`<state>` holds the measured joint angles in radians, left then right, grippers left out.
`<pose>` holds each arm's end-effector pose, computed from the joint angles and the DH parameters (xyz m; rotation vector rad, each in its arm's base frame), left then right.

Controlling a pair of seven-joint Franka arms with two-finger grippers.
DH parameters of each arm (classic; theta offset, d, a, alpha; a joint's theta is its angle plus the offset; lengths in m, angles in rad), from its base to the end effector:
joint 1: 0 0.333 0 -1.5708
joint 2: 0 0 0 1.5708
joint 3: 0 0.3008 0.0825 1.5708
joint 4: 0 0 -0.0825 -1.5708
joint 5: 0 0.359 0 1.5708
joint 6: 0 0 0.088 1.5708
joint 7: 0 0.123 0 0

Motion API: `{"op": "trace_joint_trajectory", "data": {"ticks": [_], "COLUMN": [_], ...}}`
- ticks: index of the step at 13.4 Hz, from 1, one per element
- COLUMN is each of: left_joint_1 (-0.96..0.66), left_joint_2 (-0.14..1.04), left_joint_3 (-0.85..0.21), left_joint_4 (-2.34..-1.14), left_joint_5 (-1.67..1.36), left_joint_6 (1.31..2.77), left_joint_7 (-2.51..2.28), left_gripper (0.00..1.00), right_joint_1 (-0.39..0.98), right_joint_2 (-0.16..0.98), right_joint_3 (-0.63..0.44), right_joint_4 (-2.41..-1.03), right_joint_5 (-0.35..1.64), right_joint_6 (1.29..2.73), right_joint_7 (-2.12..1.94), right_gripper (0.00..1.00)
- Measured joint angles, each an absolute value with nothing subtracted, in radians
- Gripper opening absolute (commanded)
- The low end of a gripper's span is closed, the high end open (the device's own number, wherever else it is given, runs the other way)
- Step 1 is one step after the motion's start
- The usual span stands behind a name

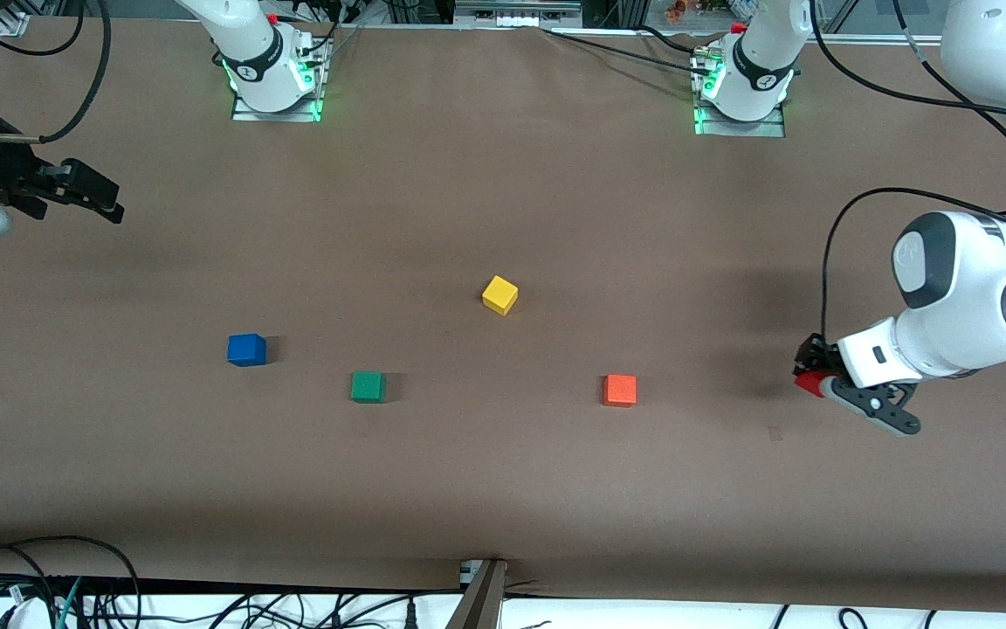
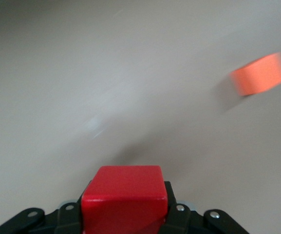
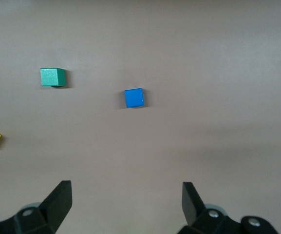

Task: Pass red block to right arm, stack on blue
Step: 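Carry the red cube toward the table middle with the left gripper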

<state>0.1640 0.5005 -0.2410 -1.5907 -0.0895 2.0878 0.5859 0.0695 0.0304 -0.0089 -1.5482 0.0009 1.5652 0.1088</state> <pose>0.6559 -0.0371 0.3360 2.8287 -0.8592 0.0849 0.5366 0.0327 0.5867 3.1401 -0.0757 -0.0211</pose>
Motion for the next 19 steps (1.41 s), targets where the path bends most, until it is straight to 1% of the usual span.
{"op": "trace_joint_trajectory", "data": {"ticks": [1, 3, 5, 6, 8, 12, 15, 19], "left_joint_1": [0.164, 0.164, 0.162, 0.159, 0.152, 0.139, 0.129, 0.047], "left_joint_2": [0.501, 0.502, 0.504, 0.506, 0.509, 0.535, 0.558, 0.608], "left_joint_3": [-0.261, -0.295, -0.333, -0.35, -0.39, -0.507, -0.546, -0.555], "left_joint_4": [-1.588, -1.589, -1.589, -1.589, -1.589, -1.59, -1.592, -1.596], "left_joint_5": [-0.148, -0.29, -0.46, -0.547, -0.697, -0.899, -1.132, -1.379], "left_joint_6": [2.088, 2.087, 2.086, 2.086, 2.085, 2.088, 2.106, 2.212], "left_joint_7": [0.669, 0.859, 1.032, 1.104, 1.228, 1.425, 1.732, 2.007], "left_gripper": [0.0, 0.05, 0.03, 0.0, 0.0, 0.0, 0.0, 0.0], "right_joint_1": [0.069, 0.07, 0.07, 0.07, 0.07, 0.07, 0.07, 0.075], "right_joint_2": [0.03, 0.03, 0.031, 0.031, 0.031, 0.032, 0.045, 0.111], "right_joint_3": [-0.009, -0.009, -0.009, -0.009, -0.009, -0.009, -0.009, -0.005], "right_joint_4": [-1.548, -1.548, -1.548, -1.548, -1.548, -1.548, -1.549, -1.552], "right_joint_5": [0.001, 0.001, 0.001, 0.001, 0.001, 0.001, 0.001, 0.001], "right_joint_6": [1.565, 1.566, 1.567, 1.569, 1.577, 1.581, 1.615, 1.624], "right_joint_7": [0.109, 0.109, 0.109, 0.109, 0.109, 0.109, 0.107, 0.1], "right_gripper": [1.0, 1.0, 1.0, 1.0, 1.0, 1.0, 1.0, 1.0]}}
